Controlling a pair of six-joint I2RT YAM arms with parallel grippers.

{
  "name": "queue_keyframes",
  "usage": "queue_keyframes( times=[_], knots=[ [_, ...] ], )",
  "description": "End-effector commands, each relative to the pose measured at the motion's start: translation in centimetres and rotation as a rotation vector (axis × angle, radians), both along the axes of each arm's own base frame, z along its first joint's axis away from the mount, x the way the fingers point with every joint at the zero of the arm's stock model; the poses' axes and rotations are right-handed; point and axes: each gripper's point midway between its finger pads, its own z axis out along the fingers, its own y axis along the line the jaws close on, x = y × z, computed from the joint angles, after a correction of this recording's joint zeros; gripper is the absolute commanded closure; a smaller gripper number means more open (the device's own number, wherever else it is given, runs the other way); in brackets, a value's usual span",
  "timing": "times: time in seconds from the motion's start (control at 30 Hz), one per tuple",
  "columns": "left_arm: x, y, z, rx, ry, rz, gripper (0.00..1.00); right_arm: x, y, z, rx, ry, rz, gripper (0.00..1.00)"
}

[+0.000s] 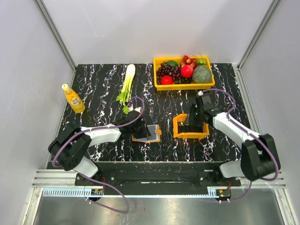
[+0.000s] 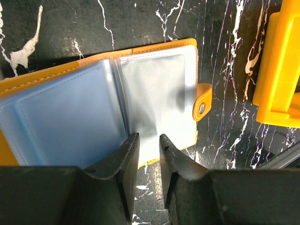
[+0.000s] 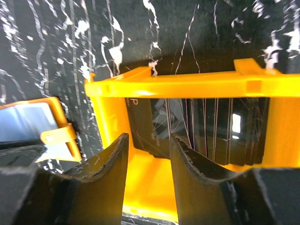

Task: Put the credit cards into the card holder
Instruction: Insert the credit card into the card holder, then pick up the credit card from the storage box.

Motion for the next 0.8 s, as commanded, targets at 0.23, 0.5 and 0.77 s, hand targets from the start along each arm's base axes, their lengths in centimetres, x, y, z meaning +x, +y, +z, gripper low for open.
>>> queue_keyframes(
  times=[0.23, 0.5, 0.77],
  knots=[
    [-0.3, -0.4, -0.5, 0.006, 0.018, -0.035, 0.72, 0.7, 1.3, -4.3, 0.004, 0.114, 0.075, 0.52],
    [-0.2, -0.5, -0.3, 0.002, 0.015, -0.038, 0.72, 0.2, 2.6, -6.0, 0.051, 0.175, 0.125, 0.53],
    [-0.1, -0.7, -0.3, -0.001, 0.017, -0.043, 0.73, 1.3, 4.2, -2.5, 0.148, 0.039, 0.177, 0.62]
  ],
)
